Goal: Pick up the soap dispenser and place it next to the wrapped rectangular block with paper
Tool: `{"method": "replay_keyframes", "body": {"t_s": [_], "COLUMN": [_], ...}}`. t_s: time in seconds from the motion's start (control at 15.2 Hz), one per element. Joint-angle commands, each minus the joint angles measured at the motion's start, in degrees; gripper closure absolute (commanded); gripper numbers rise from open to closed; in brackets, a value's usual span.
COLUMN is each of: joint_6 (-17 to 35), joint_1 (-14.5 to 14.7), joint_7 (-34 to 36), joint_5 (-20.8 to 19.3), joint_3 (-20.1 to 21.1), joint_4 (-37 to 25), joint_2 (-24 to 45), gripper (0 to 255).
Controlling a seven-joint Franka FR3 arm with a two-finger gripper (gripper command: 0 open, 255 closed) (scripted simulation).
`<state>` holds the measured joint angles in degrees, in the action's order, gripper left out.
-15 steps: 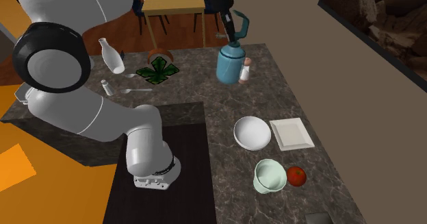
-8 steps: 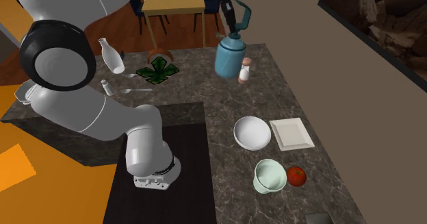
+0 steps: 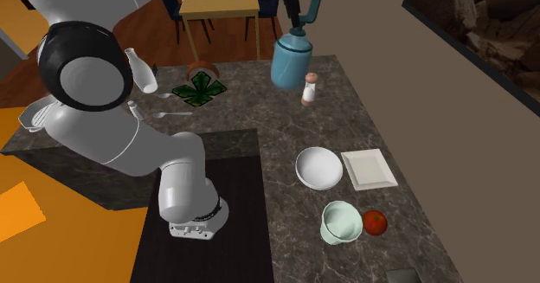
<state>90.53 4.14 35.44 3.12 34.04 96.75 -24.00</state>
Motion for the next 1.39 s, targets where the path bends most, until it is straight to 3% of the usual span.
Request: {"method": "replay_keyframes", "body": {"t_s": [0.0, 0.4, 0.79, 1.32], "joint_6": [-1.6, -6.0, -4.8, -4.0], "joint_1": [-0.3, -1.1, -0.8, -1.5], "joint_7": [0.2, 0.7, -9.4, -21.3], "joint_5": [-0.4, -1.9, 0.7, 0.2], "joint_3": [0.3, 1.4, -8.8, -19.9], "joint_4": [-2.5, -9.5, -1.4, 5.1], "joint_2": [0.9, 3.9, -3.5, -8.8], "gripper": [255, 255, 255, 255]}}
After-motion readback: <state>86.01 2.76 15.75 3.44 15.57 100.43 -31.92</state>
